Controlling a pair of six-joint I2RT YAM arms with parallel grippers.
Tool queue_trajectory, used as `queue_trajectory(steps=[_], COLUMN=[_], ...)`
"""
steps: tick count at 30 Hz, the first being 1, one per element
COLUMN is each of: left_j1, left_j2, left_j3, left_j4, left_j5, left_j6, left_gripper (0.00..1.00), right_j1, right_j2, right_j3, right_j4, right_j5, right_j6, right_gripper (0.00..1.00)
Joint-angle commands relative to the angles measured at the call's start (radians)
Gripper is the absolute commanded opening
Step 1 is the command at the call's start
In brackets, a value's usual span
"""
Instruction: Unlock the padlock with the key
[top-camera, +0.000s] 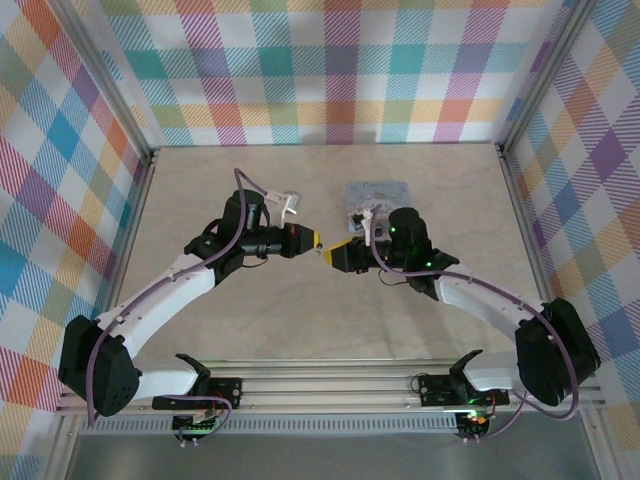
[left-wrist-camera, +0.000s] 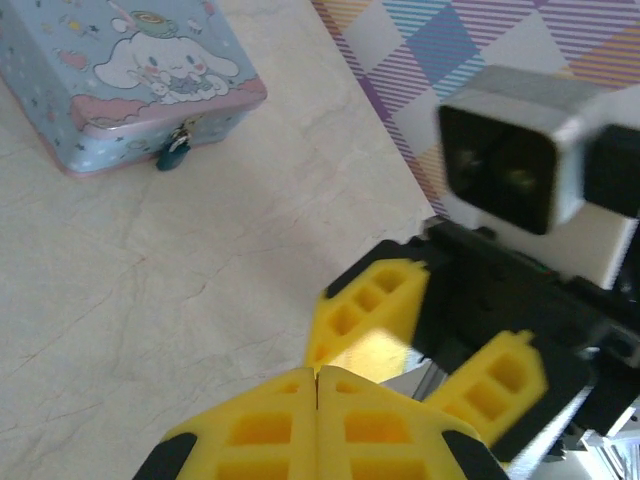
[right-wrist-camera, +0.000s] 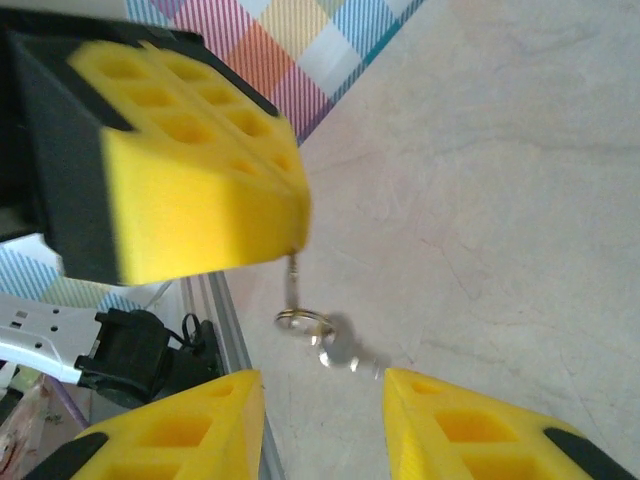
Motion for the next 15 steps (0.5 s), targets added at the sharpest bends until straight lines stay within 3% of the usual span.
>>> queue_trajectory(steps=[1,11,15], left_j1=[-0.005,-0.005,-0.005], left_j2=[0.010,0.034,0.031], left_j3=[0.033,0.051,0.053], left_j4=[-0.022,-0.020,-0.020], left_j5=[0.034,0.060,0.061], left_j6=[0.028,0.022,0.020], left_gripper=[0.00,0.00,0.00], right_j1=[-0.002,-0.002,-0.002], right_j2=[0.025,0.055,0.073], right_j3=[0.051,0.071,0.075], right_j4=[0.038,0.049,0.064], right_j5=[-0.074,-0.079,-0.089], right_j6=[0.019,0.017,0.016], right_gripper=[0.36,0.31,0.10])
